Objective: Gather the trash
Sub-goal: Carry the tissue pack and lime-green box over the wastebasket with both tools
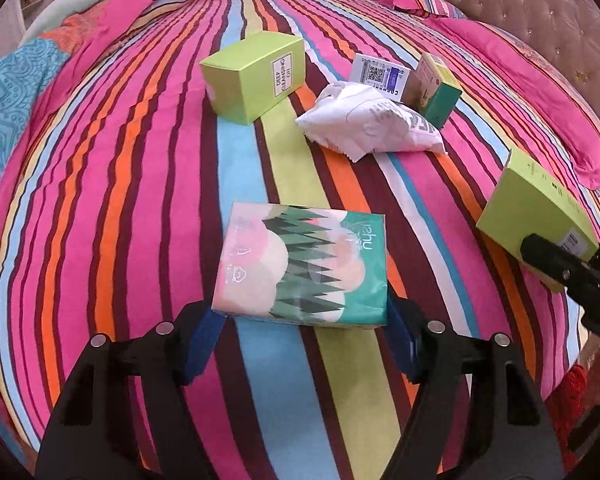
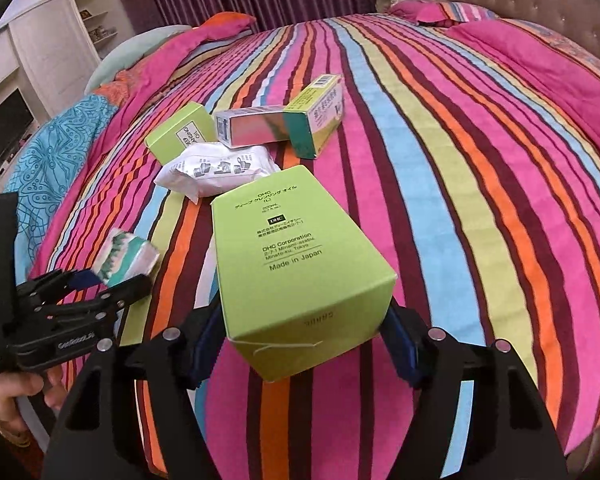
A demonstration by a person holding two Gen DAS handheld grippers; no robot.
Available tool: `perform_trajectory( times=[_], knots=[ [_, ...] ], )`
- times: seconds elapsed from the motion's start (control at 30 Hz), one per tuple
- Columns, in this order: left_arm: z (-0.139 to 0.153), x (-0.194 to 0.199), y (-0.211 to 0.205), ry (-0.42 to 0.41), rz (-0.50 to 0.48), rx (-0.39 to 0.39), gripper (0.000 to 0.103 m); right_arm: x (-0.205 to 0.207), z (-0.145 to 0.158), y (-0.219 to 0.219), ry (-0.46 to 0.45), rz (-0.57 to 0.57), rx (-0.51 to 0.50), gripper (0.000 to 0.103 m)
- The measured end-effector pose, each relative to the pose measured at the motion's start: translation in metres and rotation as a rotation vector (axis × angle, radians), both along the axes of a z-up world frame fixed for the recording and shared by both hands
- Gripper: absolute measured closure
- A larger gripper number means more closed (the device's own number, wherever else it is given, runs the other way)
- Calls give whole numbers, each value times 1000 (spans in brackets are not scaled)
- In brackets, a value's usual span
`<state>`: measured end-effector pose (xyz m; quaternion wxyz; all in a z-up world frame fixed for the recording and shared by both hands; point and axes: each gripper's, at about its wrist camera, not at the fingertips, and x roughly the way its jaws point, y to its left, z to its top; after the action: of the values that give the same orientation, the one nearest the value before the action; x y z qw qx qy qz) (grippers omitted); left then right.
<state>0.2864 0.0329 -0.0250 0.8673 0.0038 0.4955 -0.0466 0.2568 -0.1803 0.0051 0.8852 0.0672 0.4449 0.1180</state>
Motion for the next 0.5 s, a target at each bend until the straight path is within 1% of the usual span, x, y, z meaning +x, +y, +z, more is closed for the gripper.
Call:
perform_trajectory(
  times=[0.1, 0.3, 0.5],
  knots=[
    [4, -13, 4, -9, 13, -15, 33, -7, 4, -2, 7, -35, -25, 37],
    [13, -40, 8, -33, 15, -27, 33, -26, 14, 0, -4, -58, -51, 37],
    [20, -77, 7, -51, 5, -29, 33, -50, 19, 3, -5, -71, -49, 37]
  ],
)
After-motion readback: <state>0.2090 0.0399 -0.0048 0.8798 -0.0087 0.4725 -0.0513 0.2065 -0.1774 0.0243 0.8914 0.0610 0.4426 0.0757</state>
